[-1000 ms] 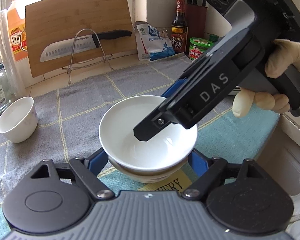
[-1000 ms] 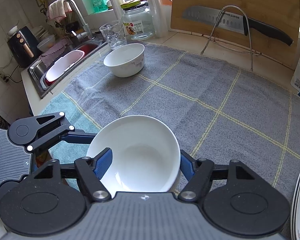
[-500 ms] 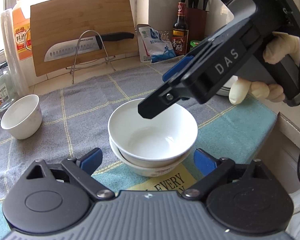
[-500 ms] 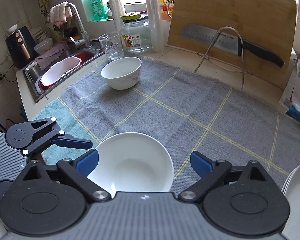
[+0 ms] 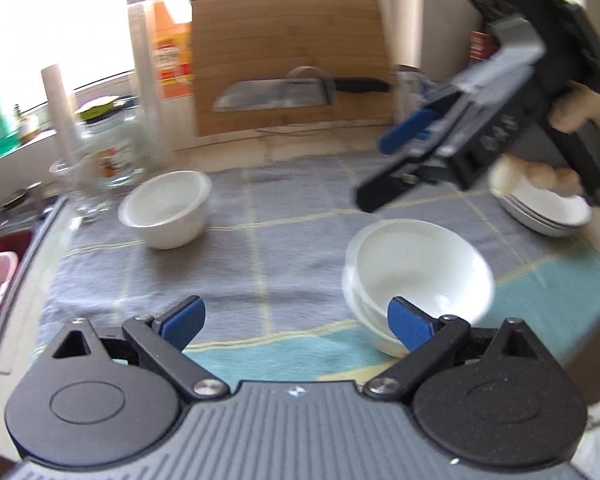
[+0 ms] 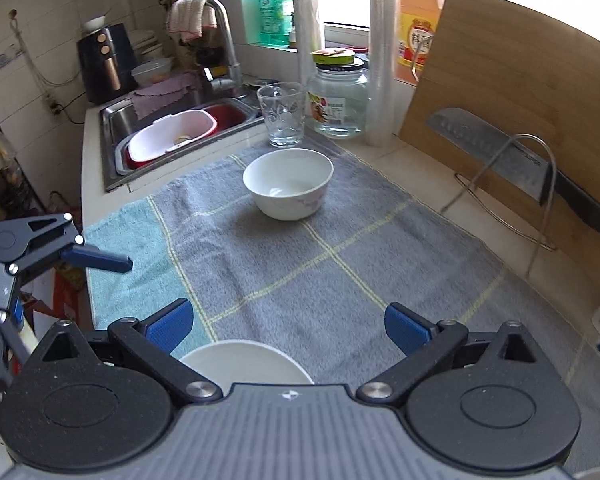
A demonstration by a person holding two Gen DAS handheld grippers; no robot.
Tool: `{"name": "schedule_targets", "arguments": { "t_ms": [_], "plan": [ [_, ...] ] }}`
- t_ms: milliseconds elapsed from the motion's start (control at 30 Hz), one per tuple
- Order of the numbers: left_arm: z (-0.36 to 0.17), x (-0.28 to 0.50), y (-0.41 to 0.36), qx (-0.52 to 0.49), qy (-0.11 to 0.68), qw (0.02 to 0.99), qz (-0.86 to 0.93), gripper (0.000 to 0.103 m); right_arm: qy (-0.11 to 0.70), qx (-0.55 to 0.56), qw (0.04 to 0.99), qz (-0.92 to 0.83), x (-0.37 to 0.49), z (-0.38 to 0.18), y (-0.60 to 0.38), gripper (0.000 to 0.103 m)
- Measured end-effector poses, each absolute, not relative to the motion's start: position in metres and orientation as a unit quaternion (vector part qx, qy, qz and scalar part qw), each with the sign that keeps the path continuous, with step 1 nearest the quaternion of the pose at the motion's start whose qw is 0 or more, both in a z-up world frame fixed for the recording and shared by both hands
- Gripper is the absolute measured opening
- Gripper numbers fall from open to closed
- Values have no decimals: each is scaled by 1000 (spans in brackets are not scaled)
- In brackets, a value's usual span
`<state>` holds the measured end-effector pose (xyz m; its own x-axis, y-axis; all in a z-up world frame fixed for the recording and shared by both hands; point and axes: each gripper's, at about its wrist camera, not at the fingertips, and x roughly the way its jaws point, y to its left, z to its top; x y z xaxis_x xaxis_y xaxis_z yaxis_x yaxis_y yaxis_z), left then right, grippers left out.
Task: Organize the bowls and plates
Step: 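Withdraw the right tool from the stacked bowls, then move the right tool to the lone white bowl and grasp its rim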
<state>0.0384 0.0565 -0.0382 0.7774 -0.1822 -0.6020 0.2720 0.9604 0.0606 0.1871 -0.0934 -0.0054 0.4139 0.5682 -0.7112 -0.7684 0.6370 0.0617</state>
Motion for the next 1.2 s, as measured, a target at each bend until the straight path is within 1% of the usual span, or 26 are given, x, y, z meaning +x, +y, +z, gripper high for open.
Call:
{"name": "schedule_targets", "arguments": {
  "t_ms": [233, 433, 567, 900, 1200],
  "plan": [
    [-42, 81, 98, 74, 291, 952, -62, 98, 368, -147, 828, 397, 203, -1, -63, 103],
    [-53, 121, 130, 90, 272, 954, -90, 98, 374, -150, 842, 358, 226, 3, -21, 103],
    [-63, 148, 145, 93, 274, 949, -126, 98, 386, -146, 847, 336, 247, 0, 9, 103],
    [-81, 191, 160, 90, 282, 936, -188, 97, 433, -120, 839, 308, 291, -19, 49, 102],
    [-84, 210, 164, 84, 282, 931, -214, 96, 463, -109, 826, 303, 334, -42, 71, 98]
  ]
}}
